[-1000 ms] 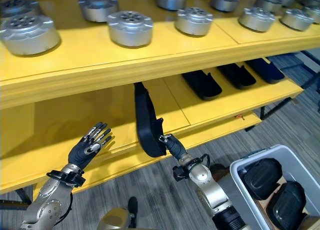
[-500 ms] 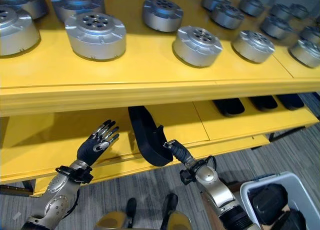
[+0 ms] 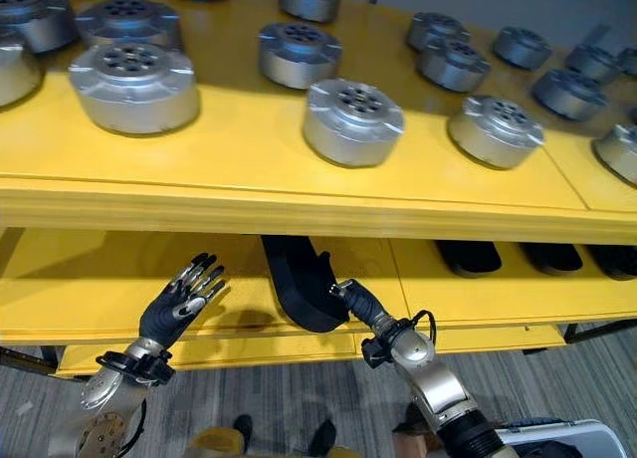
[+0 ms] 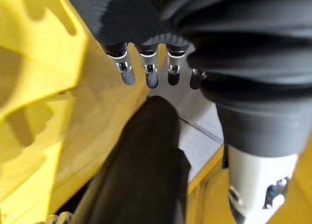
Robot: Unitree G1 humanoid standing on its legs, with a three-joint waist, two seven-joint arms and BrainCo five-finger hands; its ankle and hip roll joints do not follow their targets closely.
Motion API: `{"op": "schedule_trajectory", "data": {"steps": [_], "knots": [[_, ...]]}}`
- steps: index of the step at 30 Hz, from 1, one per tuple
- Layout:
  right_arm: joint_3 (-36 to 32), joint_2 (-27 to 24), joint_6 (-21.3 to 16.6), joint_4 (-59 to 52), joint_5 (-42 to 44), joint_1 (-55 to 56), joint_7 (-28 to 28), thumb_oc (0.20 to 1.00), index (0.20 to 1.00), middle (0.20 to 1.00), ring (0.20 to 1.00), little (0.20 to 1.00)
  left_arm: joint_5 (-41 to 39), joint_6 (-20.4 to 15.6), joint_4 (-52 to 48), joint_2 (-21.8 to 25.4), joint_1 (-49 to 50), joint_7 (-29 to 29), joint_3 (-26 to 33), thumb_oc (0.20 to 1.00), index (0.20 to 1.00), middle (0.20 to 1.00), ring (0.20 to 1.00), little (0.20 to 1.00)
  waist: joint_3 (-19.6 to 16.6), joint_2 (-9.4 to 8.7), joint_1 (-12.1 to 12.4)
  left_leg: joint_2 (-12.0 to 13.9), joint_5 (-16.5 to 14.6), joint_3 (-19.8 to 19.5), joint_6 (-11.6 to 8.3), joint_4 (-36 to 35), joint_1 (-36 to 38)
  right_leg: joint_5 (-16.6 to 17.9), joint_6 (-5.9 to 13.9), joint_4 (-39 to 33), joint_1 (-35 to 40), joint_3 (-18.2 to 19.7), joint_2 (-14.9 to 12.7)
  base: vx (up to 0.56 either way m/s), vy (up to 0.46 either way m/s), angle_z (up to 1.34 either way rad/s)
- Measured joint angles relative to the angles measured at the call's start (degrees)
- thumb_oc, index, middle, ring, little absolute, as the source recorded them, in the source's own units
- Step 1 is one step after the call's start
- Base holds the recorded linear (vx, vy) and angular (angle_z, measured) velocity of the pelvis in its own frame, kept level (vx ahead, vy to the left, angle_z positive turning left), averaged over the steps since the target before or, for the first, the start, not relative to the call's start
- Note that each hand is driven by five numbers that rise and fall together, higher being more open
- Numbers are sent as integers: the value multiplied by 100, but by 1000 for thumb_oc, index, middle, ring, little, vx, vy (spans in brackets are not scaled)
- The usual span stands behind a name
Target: Move parts from the plastic box to the shelf.
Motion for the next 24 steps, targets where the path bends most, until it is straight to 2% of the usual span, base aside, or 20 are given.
{"op": "schedule_trajectory", "data": {"steps": [3, 4, 5, 9, 11, 16, 24], "knots": [[-4, -51, 172, 34, -267, 69, -106, 200, 200, 200, 200, 200, -211, 57, -92, -108, 2, 29, 0, 1000, 1000, 1000, 1000, 1000, 0, 39, -31, 336, 67, 768, -94, -9, -90, -104, -129, 0, 45, -254, 69, 83, -50, 40], [-4, -57, 193, 42, -285, 69, -120, 200, 200, 200, 200, 200, -231, 65, -93, -123, 7, 28, 0, 1000, 1000, 1000, 1000, 1000, 0, 44, -26, 360, 70, 857, -96, -8, -91, -107, -132, 0, 55, -289, 69, 67, -34, 65], [-13, -74, 292, 87, -381, 156, -248, 200, 200, 200, 200, 200, -288, 196, -81, -155, 21, 39, -15, 1000, 1000, 1000, 1000, 1000, 10, 76, -57, 559, 80, 1509, -114, 5, -86, -171, -144, 1, 168, -541, 31, 50, -27, 66], [-14, -161, 369, 90, -443, 345, -342, 200, 200, 200, 200, 200, -293, 277, -43, -177, 116, 35, -67, 1000, 1000, 1000, 1000, 1000, -10, 208, -36, 733, 205, 2221, -233, 142, -140, -246, -89, 53, 268, -880, -67, 10, 8, 50], [-16, -162, 283, 300, -436, 197, -471, 200, 200, 200, 200, 200, -290, 275, 123, -167, -6, 48, -116, 1000, 1000, 1000, 1000, 1000, -11, 285, -85, 655, 225, 2206, -224, 301, -210, -292, -31, 174, 204, -926, -196, 105, 16, 22], [-305, -162, 194, 757, -519, -27, -779, 200, 200, 200, 200, 200, -342, 488, 229, -146, -419, 287, -112, 1000, 1000, 1000, 1000, 1000, -9, 305, -220, 539, 200, 2106, -188, 329, -192, -399, 33, 379, 215, -944, -300, 105, 1, 11], [-423, -161, 67, 1226, -755, -65, -1217, 200, 200, 200, 200, 200, -460, 997, 304, -132, -458, 287, -118, 1000, 1000, 1000, 1000, 1000, 74, 414, -208, 587, 114, 1974, -174, 590, -302, -599, 54, 739, 179, -1015, -369, 16, -29, 8]]}}
